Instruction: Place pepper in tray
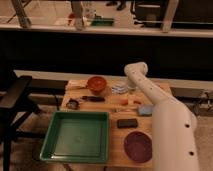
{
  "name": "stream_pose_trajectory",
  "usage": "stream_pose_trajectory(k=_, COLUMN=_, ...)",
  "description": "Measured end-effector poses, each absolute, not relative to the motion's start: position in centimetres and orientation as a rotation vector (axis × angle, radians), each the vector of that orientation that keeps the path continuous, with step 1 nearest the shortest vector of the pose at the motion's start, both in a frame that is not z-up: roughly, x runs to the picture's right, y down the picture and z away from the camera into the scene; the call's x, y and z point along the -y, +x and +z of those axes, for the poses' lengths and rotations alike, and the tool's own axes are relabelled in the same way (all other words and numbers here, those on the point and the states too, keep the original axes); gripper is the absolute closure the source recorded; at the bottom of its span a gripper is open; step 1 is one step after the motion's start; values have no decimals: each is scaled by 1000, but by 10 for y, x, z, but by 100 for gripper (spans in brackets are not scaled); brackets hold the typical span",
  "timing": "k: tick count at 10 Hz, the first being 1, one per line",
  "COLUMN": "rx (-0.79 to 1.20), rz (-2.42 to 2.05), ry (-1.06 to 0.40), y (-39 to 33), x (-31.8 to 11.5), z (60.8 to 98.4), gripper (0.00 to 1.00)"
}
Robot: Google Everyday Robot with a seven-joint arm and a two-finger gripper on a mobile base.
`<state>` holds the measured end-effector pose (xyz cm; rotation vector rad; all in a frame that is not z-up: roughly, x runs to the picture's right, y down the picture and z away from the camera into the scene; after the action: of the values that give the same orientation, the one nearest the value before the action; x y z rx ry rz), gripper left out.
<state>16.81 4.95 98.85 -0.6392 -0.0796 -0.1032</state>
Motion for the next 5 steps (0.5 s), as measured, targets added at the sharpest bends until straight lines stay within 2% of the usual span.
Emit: stream_pose_trajectory(k=5, rx=51, rz=-95, ry=-690, y=180, x=-69, z=981, gripper=20)
